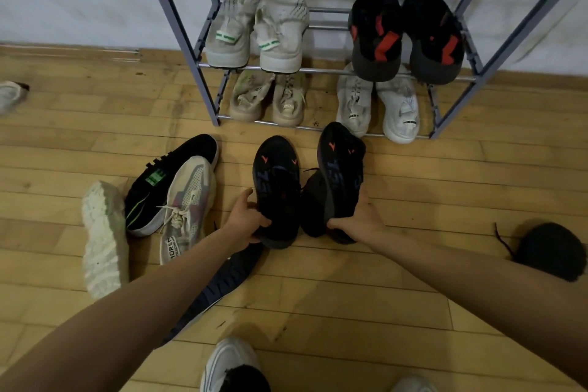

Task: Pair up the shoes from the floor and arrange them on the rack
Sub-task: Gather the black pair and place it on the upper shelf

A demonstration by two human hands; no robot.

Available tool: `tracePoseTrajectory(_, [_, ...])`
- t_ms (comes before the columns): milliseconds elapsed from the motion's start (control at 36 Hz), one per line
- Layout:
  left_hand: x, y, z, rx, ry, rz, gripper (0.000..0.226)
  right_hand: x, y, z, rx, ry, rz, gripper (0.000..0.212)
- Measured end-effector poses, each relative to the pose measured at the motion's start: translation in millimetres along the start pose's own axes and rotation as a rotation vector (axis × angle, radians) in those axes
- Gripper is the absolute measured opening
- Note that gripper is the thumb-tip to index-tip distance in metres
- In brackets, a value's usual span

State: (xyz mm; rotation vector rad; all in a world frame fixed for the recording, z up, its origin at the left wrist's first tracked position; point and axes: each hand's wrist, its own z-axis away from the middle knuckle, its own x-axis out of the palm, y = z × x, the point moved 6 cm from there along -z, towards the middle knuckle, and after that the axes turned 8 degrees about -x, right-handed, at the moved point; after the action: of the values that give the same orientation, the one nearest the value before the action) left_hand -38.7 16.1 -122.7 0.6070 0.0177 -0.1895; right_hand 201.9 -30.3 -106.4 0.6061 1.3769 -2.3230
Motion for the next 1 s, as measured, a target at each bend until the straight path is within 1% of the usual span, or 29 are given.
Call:
tracePoseTrajectory(83, [2.0, 5.6, 10.7, 0.027, -0.036, 0.022, 0.091, -10.8, -10.3, 5.4, -0.046, -0.02, -0.01, 0.119])
tracePoseTrajectory(167, [5.9, 12.9, 26.8, 0.089, -0.046, 0.041, 0.09, -23.4, -22.4, 17.2, -0.129, 0.013, 0.012, 0.121])
tracePoseTrajectory(278, [7.2, 26.1, 53.6, 0.24, -0.023, -0.02, 0.087, -37.4, -39.3, 40.6, -0.294, 0.074, -0.012, 0.12])
tracePoseTrajectory(389, [11.4, 42.6, 79.9, 0.397, -0.011, 0.003, 0.086, -52.9, -65.9, 60.5, -0.44, 0.124, -0.006, 0.119])
tracePoseTrajectory(556, [19.0, 92.2, 124.3, 0.593, -0.033, 0.05, 0.083, -89.6, -119.9, 73.2, -0.577, 0.233, 0.046, 0.118])
tracePoseTrajectory(639, [18.5, 125.6, 145.7, 0.683, -0.011, 0.025, 0.085, -108.9, -144.2, 71.3, -0.589, 0.258, 0.077, 0.118])
tracePoseTrajectory(750, [15.9, 161.3, 165.0, 0.7, -0.022, 0.063, 0.085, -131.5, -176.4, 68.3, -0.592, 0.267, 0.053, 0.118])
tracePoseTrajectory(806, [14.1, 175.6, 173.6, 0.708, -0.016, 0.075, 0.085, -139.1, -188.6, 66.8, -0.562, 0.274, 0.048, 0.118])
tracePoseTrajectory(889, [11.5, 191.9, 182.7, 0.67, 0.007, 0.085, 0.083, -146.3, -201.8, 65.1, -0.512, 0.265, 0.039, 0.118])
tracePoseTrajectory(1000, [9.2, 212.7, 189.4, 0.619, -0.004, 0.129, 0.082, -155.9, -217.8, 61.4, -0.437, 0.255, 0.025, 0.115])
